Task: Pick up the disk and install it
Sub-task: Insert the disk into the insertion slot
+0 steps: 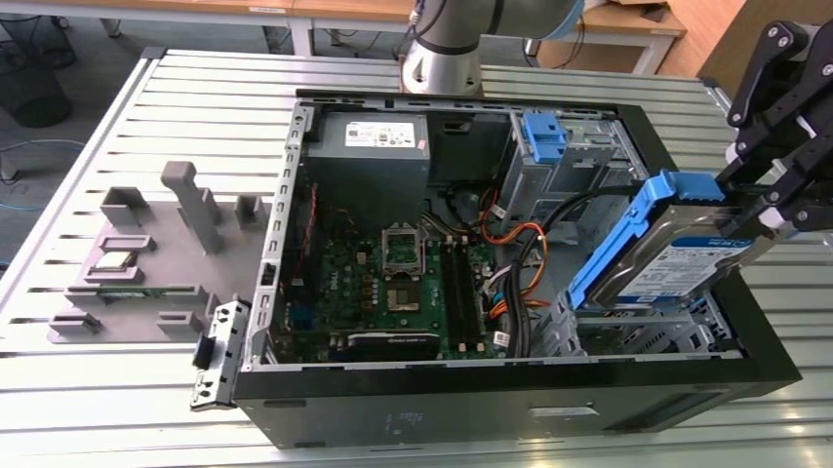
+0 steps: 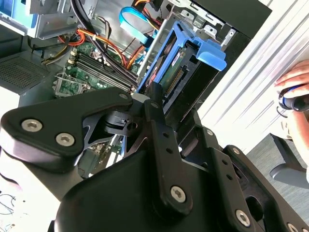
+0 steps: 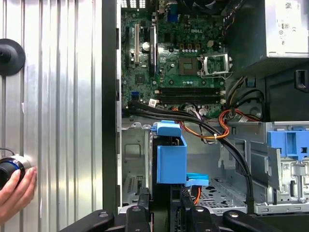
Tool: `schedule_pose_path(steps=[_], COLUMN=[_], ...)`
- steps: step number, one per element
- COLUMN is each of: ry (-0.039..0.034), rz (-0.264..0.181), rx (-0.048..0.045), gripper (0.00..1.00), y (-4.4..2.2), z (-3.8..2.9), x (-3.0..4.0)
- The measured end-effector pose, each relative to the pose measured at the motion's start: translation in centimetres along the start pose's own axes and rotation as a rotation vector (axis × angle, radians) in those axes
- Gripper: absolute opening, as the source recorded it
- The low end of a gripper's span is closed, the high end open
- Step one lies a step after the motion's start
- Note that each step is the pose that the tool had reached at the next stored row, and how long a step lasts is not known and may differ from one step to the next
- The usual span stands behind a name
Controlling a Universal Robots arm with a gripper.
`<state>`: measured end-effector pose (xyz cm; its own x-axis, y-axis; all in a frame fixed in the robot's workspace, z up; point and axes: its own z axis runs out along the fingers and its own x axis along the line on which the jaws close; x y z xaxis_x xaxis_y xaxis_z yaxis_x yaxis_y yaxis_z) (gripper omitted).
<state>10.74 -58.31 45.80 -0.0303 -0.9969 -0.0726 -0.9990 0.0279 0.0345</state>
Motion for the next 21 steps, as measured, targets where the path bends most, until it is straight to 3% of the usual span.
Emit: schedule_pose_path(steps=[21], ry=[0.0001], rz=[0.000], rx=[-0.0002], gripper=[0.35], y=[-0.41], z=[0.45], x=[0.02])
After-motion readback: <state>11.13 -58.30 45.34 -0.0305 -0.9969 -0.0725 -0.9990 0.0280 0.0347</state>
